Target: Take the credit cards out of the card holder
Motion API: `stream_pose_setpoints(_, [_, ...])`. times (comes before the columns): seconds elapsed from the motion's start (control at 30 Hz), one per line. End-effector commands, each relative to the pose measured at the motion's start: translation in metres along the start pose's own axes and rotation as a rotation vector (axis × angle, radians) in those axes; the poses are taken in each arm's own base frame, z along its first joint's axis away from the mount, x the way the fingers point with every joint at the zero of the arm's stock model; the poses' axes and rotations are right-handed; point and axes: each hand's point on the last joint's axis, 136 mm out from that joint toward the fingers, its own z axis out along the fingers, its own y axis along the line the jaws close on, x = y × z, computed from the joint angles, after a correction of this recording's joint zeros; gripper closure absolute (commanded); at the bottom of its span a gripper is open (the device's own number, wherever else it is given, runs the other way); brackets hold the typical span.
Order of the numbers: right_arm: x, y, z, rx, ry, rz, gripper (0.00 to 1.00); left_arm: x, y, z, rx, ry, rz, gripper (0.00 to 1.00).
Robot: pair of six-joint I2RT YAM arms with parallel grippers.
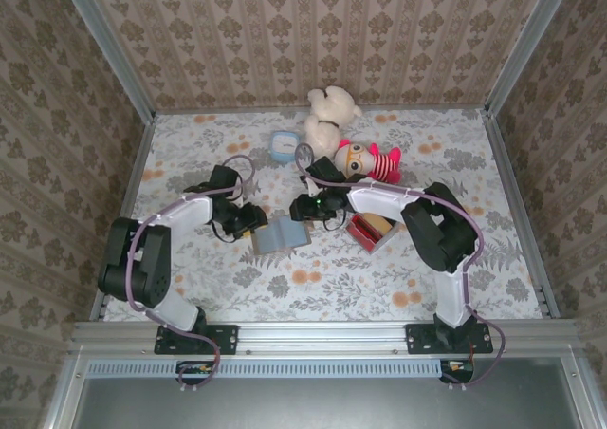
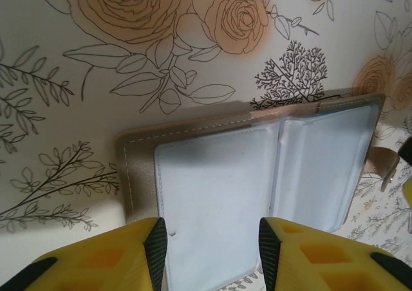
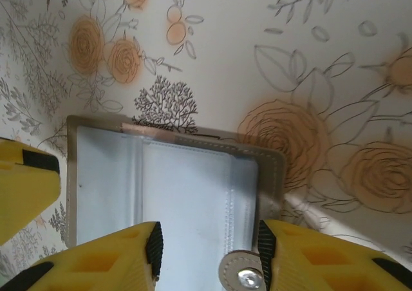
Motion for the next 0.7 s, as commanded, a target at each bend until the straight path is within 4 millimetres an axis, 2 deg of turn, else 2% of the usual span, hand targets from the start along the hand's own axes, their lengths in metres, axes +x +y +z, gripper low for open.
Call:
stream_pose_setpoints(0.0, [0.003,0.016,0.003,-0.034,0.035,0.007,0.55,0.0,0.003,0.006,-0.013,0.015,-0.019,0.55])
stream_pose_setpoints(0.3, [0.021,0.004,-0.002,0.083,0.06,0.002,0.54,0.005,0.007,0.017,-0.019,0.05,-0.04,0.52])
stream_pose_setpoints(0.5, [0.033,-0.001,-0.01,0.113,0.051,0.002,0.54,0.006,0.005,0.019,-0.015,0.056,-0.031,0.57])
stream_pose_setpoints(0.67, [0.042,0.0,0.0,0.111,0.089,0.004,0.55,0.005,0.006,0.02,-0.017,0.059,-0.029,0.59])
